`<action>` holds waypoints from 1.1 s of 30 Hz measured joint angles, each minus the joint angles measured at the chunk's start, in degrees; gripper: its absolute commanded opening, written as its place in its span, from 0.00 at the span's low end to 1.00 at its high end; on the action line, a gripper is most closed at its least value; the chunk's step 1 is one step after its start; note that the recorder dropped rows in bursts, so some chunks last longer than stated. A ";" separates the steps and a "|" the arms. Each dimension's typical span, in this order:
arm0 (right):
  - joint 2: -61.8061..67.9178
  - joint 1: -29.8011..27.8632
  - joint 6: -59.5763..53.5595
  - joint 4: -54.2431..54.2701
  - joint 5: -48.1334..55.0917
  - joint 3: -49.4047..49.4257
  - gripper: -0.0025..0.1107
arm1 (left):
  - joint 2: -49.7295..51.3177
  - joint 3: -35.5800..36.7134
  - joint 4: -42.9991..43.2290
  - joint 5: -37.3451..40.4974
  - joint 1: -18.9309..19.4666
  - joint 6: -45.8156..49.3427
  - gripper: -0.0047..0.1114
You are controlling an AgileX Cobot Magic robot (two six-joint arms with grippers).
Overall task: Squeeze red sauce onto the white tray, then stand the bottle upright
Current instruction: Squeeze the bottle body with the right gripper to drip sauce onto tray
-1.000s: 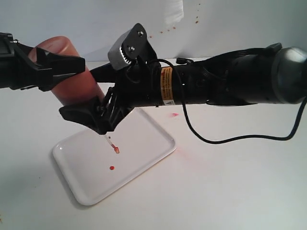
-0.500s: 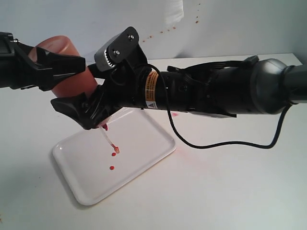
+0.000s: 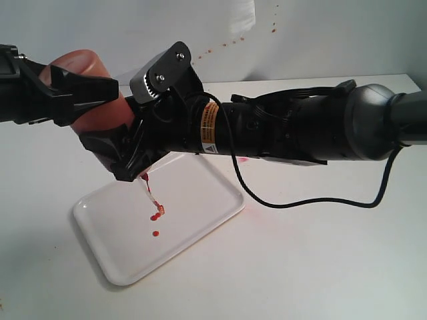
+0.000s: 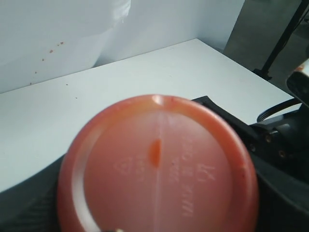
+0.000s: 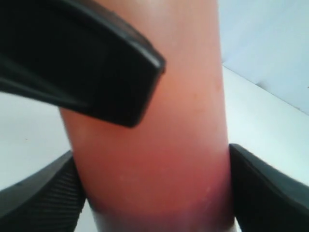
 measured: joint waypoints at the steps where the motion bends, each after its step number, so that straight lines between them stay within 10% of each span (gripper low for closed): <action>1: 0.00 0.00 0.00 0.00 0.00 0.00 0.02 | 0.00 0.00 0.00 0.00 0.00 0.00 0.04; 12: 0.00 0.00 0.00 0.00 0.00 0.00 0.06 | 0.00 0.00 0.00 0.00 0.00 0.00 0.04; 21: 0.00 0.00 0.00 -0.90 0.00 0.00 0.95 | 0.00 0.00 0.00 0.00 0.00 0.00 0.04; 33: 0.00 0.00 0.00 -1.48 0.00 0.00 0.95 | 0.00 0.00 0.00 0.00 0.00 0.00 0.04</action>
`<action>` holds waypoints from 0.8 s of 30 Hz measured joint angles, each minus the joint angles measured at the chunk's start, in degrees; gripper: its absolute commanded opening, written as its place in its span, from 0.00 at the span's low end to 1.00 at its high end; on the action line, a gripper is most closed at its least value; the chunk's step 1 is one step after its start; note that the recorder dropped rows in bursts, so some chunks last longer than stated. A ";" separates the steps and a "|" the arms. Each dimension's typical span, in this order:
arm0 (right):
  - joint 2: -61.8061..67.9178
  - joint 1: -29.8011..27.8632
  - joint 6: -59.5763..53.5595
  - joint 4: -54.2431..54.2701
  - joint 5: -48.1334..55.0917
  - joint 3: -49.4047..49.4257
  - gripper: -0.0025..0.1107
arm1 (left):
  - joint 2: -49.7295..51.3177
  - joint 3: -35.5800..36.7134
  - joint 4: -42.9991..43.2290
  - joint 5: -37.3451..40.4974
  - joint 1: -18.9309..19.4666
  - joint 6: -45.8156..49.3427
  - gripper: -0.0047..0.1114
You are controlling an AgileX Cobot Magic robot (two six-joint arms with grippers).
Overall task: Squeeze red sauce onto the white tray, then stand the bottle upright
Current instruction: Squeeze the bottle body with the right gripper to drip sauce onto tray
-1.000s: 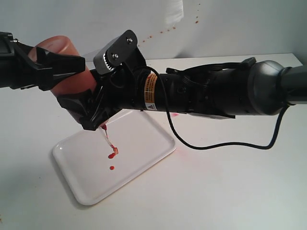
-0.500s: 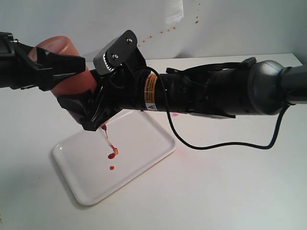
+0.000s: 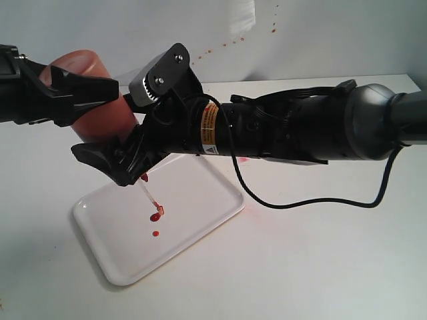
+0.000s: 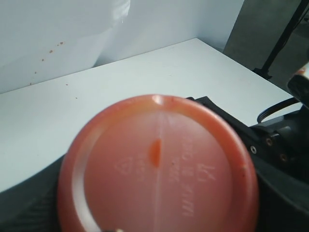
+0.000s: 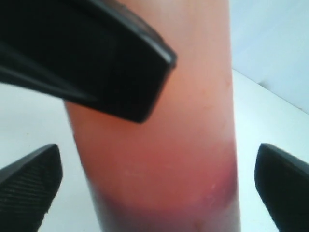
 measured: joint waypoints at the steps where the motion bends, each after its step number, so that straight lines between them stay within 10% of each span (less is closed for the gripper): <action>1: 0.00 0.00 0.00 0.00 0.00 0.00 0.94 | 0.00 0.00 0.00 0.00 0.00 0.00 0.04; 3: 0.00 0.00 0.00 0.00 0.00 0.00 0.81 | 0.00 0.00 0.00 0.00 0.00 0.00 0.04; 7: 0.00 0.00 0.00 0.00 0.07 0.00 0.03 | 0.00 0.00 0.00 0.00 0.00 0.00 0.04; 24: 0.00 0.00 0.11 -0.13 0.07 0.00 0.04 | 0.00 0.00 0.00 0.00 0.00 0.00 0.04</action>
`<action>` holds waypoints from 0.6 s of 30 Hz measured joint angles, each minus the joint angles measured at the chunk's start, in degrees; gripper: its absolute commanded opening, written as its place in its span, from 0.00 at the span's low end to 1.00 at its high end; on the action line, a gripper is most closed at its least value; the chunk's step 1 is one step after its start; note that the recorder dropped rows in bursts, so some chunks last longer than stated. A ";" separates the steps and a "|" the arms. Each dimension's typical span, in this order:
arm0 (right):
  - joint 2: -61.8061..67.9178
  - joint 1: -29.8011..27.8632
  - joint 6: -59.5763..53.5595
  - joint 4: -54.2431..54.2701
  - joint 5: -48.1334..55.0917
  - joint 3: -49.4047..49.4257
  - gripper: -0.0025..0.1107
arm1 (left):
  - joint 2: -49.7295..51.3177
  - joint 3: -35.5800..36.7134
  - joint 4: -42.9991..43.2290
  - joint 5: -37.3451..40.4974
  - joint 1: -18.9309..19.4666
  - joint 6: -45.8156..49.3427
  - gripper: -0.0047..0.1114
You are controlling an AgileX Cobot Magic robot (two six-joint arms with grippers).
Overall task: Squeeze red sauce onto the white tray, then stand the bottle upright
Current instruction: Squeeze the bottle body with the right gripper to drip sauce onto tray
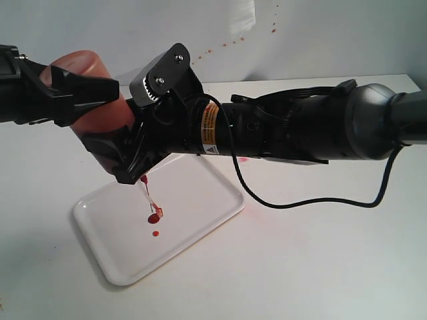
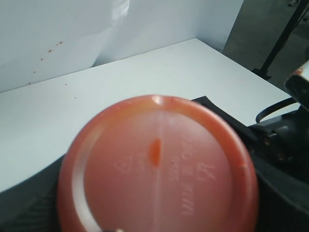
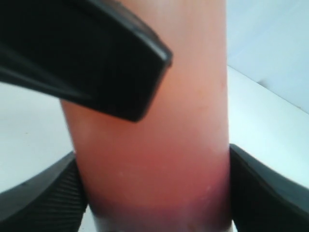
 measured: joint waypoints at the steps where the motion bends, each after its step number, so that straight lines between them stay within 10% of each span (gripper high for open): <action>1: 0.00 0.00 0.00 -0.09 0.00 0.00 0.07 | 0.00 0.00 0.00 0.00 0.00 0.00 0.04; 9: 0.00 0.00 0.00 -0.09 0.00 0.00 0.95 | 0.00 0.00 0.00 0.00 0.00 0.00 0.04; 18: 0.00 0.00 0.00 -0.21 0.00 0.00 0.95 | 0.00 0.00 0.00 0.00 0.00 0.00 0.04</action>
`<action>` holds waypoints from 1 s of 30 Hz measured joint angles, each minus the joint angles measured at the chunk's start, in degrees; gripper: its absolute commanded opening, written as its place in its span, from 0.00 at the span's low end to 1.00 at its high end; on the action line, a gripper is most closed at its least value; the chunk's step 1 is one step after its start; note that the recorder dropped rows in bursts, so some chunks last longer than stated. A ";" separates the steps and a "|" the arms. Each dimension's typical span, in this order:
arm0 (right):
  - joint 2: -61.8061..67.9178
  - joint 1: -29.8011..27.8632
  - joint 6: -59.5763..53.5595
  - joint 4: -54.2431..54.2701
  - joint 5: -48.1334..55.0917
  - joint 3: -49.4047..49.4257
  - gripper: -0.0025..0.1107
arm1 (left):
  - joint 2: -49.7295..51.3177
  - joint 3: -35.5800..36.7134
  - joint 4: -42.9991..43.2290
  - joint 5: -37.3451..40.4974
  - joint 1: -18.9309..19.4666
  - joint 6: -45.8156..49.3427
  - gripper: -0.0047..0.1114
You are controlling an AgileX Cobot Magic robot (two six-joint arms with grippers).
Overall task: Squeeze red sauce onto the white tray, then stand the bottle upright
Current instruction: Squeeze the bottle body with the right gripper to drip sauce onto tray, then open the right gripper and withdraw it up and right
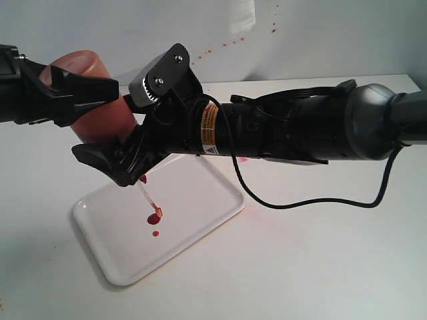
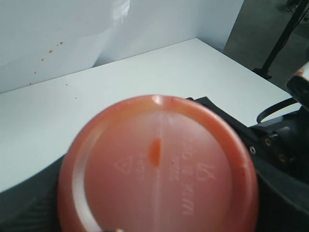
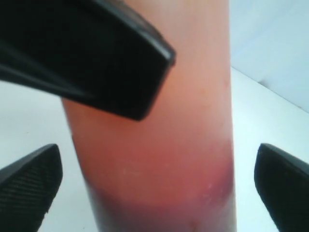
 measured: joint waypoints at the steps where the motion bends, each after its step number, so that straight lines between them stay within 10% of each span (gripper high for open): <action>1: 0.00 0.00 0.00 0.00 0.00 0.00 0.95 | 0.00 0.00 0.00 0.00 0.00 0.00 0.04; 30: -11.58 -1.51 57.23 -43.39 7.73 0.00 0.95 | 0.00 0.00 0.00 0.00 0.00 1.29 0.04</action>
